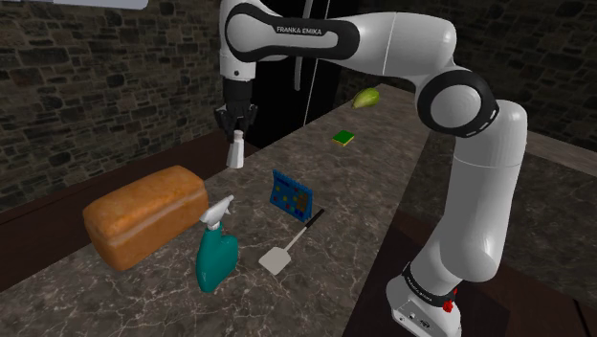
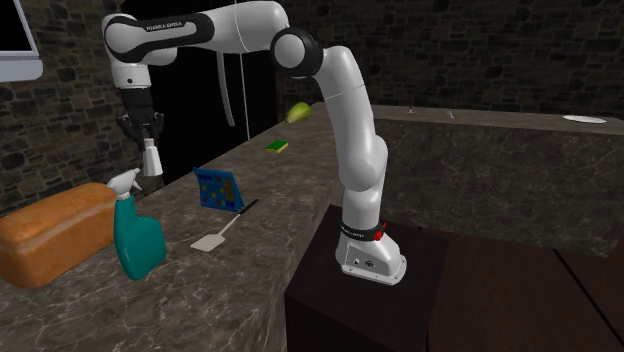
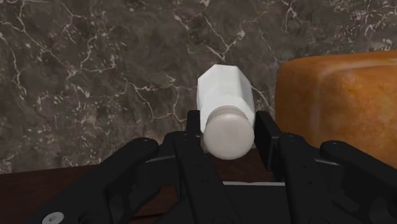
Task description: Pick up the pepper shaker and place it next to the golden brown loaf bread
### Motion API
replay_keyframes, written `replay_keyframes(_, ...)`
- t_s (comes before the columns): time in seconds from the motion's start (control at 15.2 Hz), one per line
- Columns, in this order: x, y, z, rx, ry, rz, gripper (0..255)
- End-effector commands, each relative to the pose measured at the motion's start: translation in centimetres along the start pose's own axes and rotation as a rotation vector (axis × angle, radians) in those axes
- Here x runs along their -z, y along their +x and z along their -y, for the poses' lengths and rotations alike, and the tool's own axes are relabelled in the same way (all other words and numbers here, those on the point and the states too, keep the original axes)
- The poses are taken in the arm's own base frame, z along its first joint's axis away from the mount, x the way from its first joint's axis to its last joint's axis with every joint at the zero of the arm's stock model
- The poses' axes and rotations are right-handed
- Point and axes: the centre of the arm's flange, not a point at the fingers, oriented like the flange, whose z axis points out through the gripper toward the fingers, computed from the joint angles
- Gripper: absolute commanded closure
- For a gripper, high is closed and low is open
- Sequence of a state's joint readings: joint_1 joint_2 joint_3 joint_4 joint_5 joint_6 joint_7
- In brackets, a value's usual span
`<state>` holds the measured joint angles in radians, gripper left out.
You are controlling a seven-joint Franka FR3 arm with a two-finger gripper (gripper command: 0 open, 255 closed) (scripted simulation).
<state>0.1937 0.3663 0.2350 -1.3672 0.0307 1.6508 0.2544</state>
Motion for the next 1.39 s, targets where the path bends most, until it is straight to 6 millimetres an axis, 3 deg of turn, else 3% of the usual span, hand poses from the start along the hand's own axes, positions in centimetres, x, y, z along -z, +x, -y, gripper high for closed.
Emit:
replay_keyframes(0.0,-1.0,0.2,0.0,0.0,0.0,-0.001,255)
replay_keyframes(1.32,-11.4,1.2,-0.9,0.0,0.0,-0.001,255)
